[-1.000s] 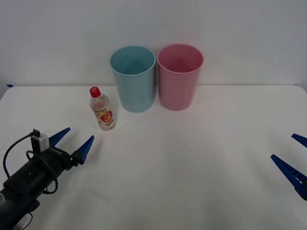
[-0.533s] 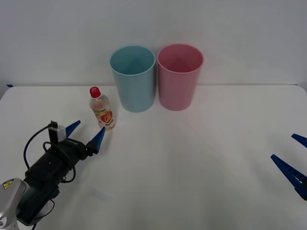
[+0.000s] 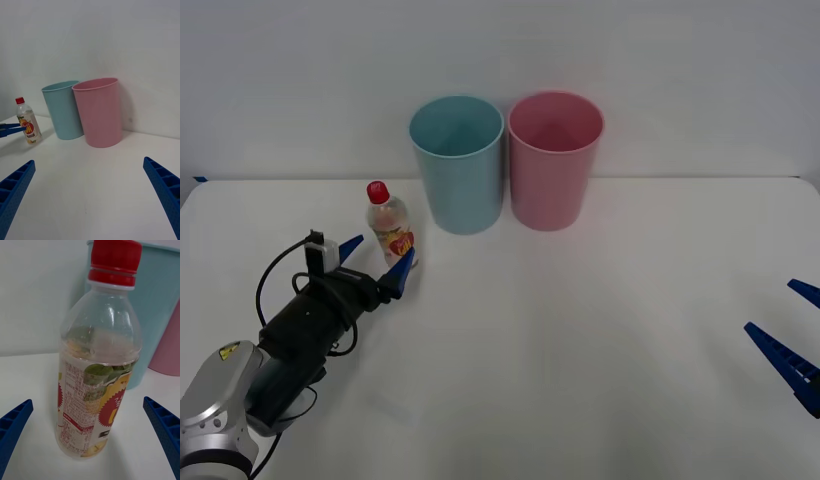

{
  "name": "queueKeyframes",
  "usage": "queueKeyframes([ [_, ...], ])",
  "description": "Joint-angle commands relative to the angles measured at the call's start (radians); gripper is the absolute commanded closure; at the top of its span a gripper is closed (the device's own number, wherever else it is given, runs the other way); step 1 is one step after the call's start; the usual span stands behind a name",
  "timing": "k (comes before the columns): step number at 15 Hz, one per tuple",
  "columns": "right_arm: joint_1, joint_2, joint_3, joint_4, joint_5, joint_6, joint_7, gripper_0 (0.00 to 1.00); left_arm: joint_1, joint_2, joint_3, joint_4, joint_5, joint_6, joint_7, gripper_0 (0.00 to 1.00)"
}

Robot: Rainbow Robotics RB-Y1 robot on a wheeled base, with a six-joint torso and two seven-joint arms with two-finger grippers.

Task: Grasp the object on the table and drop it into the matching bin: aluminum can to the light blue bin, PET bottle to the pink bin.

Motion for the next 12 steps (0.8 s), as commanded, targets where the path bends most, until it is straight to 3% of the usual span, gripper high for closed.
queueKeyframes([
  [1, 0.000, 0.000, 0.000, 0.000, 0.000, 0.000, 0.000, 0.00, -0.067, 0.000, -0.001, 0.081, 0.001, 0.003, -0.012, 0.00],
  [8, 0.000, 0.000, 0.000, 0.000, 0.000, 0.000, 0.000, 0.00, -0.188, 0.000, -0.001, 0.218, 0.000, 0.007, -0.029, 0.00],
  [12, 0.000, 0.000, 0.000, 0.000, 0.000, 0.000, 0.000, 0.00, -0.193, -0.011, -0.002, 0.221, -0.002, 0.007, -0.032, 0.00],
])
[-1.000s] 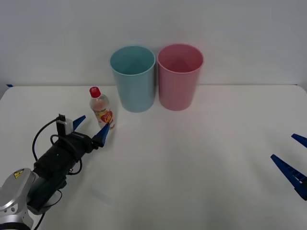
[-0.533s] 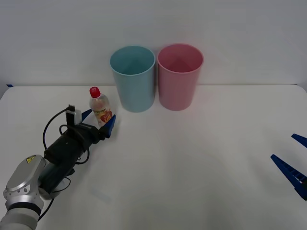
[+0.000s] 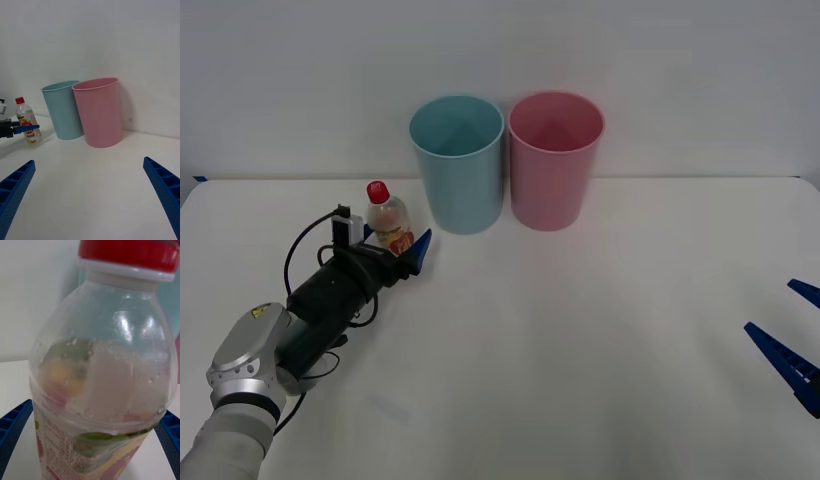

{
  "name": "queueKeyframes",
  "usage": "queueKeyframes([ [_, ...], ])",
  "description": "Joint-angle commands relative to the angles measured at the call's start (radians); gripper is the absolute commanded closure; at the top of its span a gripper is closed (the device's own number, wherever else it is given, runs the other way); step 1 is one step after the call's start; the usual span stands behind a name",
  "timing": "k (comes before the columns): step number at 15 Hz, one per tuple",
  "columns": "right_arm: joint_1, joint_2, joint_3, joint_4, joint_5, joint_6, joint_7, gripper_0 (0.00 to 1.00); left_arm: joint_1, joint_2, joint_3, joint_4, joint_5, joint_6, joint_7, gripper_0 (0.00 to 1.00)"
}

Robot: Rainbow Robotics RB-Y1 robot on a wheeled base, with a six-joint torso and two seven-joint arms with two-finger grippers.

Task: Grasp the object on the table and drop it into the matching bin: aluminum can to the light blue bin, PET bottle to the pink bin.

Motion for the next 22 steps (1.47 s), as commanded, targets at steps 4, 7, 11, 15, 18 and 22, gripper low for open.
queueKeyframes([
  [4, 0.000, 0.000, 0.000, 0.000, 0.000, 0.000, 0.000, 0.00, 0.000, -0.004, 0.000, 0.000, 0.003, 0.000, -0.003, 1.00],
  [7, 0.000, 0.000, 0.000, 0.000, 0.000, 0.000, 0.000, 0.00, -0.002, -0.004, 0.000, 0.000, 0.004, 0.000, -0.002, 1.00],
  [11, 0.000, 0.000, 0.000, 0.000, 0.000, 0.000, 0.000, 0.00, 0.005, 0.007, -0.017, -0.002, 0.044, -0.023, -0.002, 1.00],
  [15, 0.000, 0.000, 0.000, 0.000, 0.000, 0.000, 0.000, 0.00, 0.064, 0.102, -0.075, -0.083, 0.182, -0.043, 0.012, 1.00],
  [18, 0.000, 0.000, 0.000, 0.000, 0.000, 0.000, 0.000, 0.00, 0.135, 0.168, -0.106, -0.175, 0.270, -0.043, 0.029, 1.00],
  [22, 0.000, 0.000, 0.000, 0.000, 0.000, 0.000, 0.000, 0.00, 0.225, 0.219, -0.097, -0.318, 0.334, -0.023, 0.055, 1.00],
])
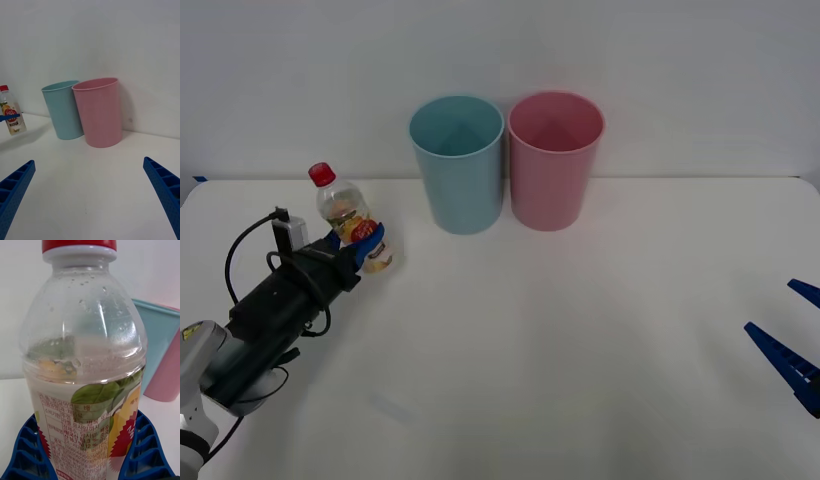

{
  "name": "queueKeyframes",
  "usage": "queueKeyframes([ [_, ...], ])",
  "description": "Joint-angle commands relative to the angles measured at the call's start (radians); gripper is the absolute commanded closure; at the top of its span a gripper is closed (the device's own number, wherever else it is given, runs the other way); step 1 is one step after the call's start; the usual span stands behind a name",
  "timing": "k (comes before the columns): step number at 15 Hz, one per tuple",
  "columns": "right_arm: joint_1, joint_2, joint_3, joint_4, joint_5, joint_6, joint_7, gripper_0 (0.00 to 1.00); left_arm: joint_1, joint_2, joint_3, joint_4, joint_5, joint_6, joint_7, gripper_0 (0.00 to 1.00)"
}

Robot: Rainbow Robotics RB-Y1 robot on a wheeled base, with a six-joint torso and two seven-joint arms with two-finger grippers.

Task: Grasp the object on the table and drop it into the matching bin: aluminum can to the light blue bin, PET bottle to the pink bin.

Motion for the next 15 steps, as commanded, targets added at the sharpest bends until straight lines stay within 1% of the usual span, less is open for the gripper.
queueKeyframes([
  [1, 0.000, 0.000, 0.000, 0.000, 0.000, 0.000, 0.000, 0.00, 0.061, 0.027, 0.018, -0.111, 0.029, 0.022, 0.022, 1.00],
  [5, 0.000, 0.000, 0.000, 0.000, 0.000, 0.000, 0.000, 0.00, 0.128, 0.032, 0.056, -0.295, 0.034, 0.124, 0.063, 1.00],
  [7, 0.000, 0.000, 0.000, 0.000, 0.000, 0.000, 0.000, 0.00, 0.128, 0.035, 0.071, -0.341, 0.032, 0.141, 0.083, 1.00],
  [10, 0.000, 0.000, 0.000, 0.000, 0.000, 0.000, 0.000, 0.00, 0.104, 0.062, 0.074, -0.411, -0.012, 0.154, 0.210, 1.00],
  [11, 0.000, 0.000, 0.000, 0.000, 0.000, 0.000, 0.000, 0.00, 0.085, 0.069, 0.076, -0.431, -0.026, 0.154, 0.273, 1.00],
  [15, 0.000, 0.000, 0.000, 0.000, 0.000, 0.000, 0.000, 0.00, -0.011, 0.095, 0.076, -0.451, -0.086, 0.153, 0.454, 1.00],
])
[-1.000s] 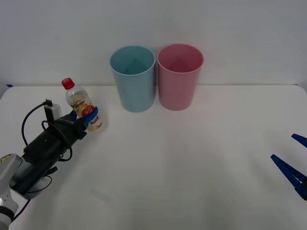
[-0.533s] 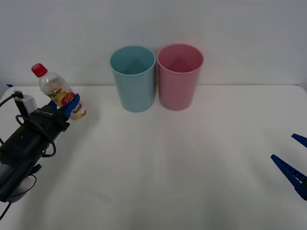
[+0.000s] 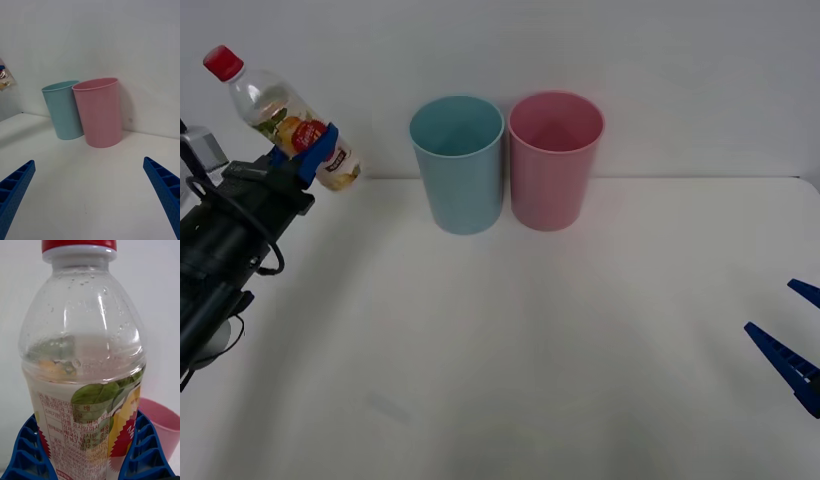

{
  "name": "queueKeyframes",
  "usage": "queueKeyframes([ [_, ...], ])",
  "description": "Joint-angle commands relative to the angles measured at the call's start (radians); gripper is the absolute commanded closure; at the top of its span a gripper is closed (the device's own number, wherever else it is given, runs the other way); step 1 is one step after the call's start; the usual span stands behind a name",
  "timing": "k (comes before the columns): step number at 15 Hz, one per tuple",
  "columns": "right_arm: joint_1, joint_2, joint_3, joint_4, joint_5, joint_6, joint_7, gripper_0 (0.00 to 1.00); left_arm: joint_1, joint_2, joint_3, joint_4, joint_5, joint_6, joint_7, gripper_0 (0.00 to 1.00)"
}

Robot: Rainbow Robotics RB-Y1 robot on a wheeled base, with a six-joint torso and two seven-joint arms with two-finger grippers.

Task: Grasp the object on the table and drop it into the matching bin: aluminum can to the light blue bin, PET bottle to the pink bin.

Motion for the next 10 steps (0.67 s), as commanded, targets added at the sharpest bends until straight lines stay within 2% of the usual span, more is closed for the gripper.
queueKeyframes([
  [1, 0.000, 0.000, 0.000, 0.000, 0.000, 0.000, 0.000, 0.00, -0.072, 0.021, -0.001, -0.002, -0.050, -0.001, 0.126, 1.00],
  [5, 0.000, 0.000, 0.000, 0.000, 0.000, 0.000, 0.000, 0.00, -0.176, 0.022, -0.032, 0.012, -0.162, -0.003, 0.283, 1.00],
  [10, 0.000, 0.000, 0.000, 0.000, 0.000, 0.000, 0.000, 0.00, -0.383, 0.021, -0.144, 0.201, -0.179, -0.050, 0.276, 1.00],
])
